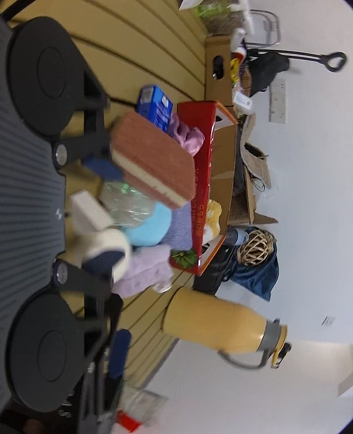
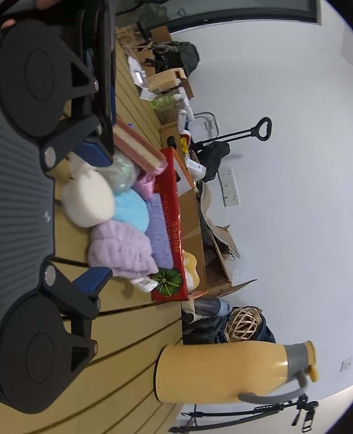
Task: Organize soft objects
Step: 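Grasp the white wedge sponge with the left gripper while the right gripper grasps the round white sponge, then carry both white sponges over the red box with both grippers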
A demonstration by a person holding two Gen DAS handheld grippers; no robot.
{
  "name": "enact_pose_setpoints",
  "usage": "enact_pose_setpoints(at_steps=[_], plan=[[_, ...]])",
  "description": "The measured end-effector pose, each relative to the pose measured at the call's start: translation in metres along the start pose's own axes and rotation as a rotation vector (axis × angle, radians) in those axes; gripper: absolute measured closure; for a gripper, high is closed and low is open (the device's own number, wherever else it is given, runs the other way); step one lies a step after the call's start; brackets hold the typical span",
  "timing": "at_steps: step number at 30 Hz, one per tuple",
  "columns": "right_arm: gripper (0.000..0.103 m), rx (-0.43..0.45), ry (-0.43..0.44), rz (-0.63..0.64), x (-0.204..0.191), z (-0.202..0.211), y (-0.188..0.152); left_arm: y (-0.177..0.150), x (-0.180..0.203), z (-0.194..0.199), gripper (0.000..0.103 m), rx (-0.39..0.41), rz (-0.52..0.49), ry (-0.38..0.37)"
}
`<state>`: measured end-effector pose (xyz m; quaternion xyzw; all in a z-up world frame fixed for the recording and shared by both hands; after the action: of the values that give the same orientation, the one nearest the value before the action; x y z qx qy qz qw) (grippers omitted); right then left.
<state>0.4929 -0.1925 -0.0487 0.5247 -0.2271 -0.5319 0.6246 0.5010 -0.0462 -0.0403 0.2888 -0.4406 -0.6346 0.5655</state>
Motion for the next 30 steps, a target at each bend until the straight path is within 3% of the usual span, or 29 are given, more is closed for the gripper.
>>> enact_pose_setpoints(at_steps=[2, 6, 7, 9, 11, 16, 18, 19, 20, 24, 30], plan=[[0.030, -0.005, 0.009, -0.017, 0.003, -0.012, 0.003, -0.004, 0.000, -0.013, 0.085, -0.057, 0.011, -0.020], [0.032, -0.019, 0.072, -0.029, 0.004, -0.022, 0.002, -0.025, 0.002, 0.012, 0.083, -0.059, -0.037, -0.044], [0.032, -0.019, 0.090, -0.022, 0.003, -0.021, 0.000, -0.028, 0.003, 0.019, 0.080, -0.064, -0.036, -0.052], [0.032, -0.029, 0.097, 0.004, -0.003, -0.023, -0.003, -0.030, 0.004, 0.024, 0.044, -0.051, -0.034, -0.052], [0.032, -0.054, 0.080, 0.028, -0.007, -0.030, -0.007, -0.032, 0.006, 0.018, 0.039, -0.052, -0.074, -0.031], [0.032, -0.101, 0.098, 0.047, -0.013, -0.039, -0.010, -0.036, 0.001, 0.000, 0.043, -0.091, -0.059, -0.010], [0.034, -0.140, 0.082, 0.032, -0.011, -0.047, -0.013, -0.035, 0.002, -0.002, 0.071, -0.092, -0.059, -0.052], [0.040, -0.163, 0.085, 0.017, -0.009, -0.051, -0.015, -0.035, 0.003, -0.002, 0.072, -0.091, -0.062, -0.064], [0.052, -0.184, 0.092, 0.009, -0.009, -0.053, -0.016, -0.036, 0.005, 0.000, 0.074, -0.083, -0.074, -0.057], [0.056, -0.180, 0.103, 0.006, -0.010, -0.045, -0.017, -0.034, 0.004, 0.014, 0.076, -0.056, -0.060, -0.043], [0.056, -0.120, 0.028, 0.007, -0.003, -0.024, 0.005, -0.012, -0.019, 0.076, 0.076, 0.105, -0.003, 0.003]])
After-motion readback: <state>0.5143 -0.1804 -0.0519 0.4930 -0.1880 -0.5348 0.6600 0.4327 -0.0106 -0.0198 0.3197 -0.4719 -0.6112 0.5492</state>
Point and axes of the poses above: each gripper's, at about its wrist camera, not at the fingertips, and z roughly against the way its jaws point, x to its right, y to its top, the point moved 6 cm from there along -z, roughly the way its jaws point, and after that the axes turned 4 degrees about -z, right-handed, at the moved point
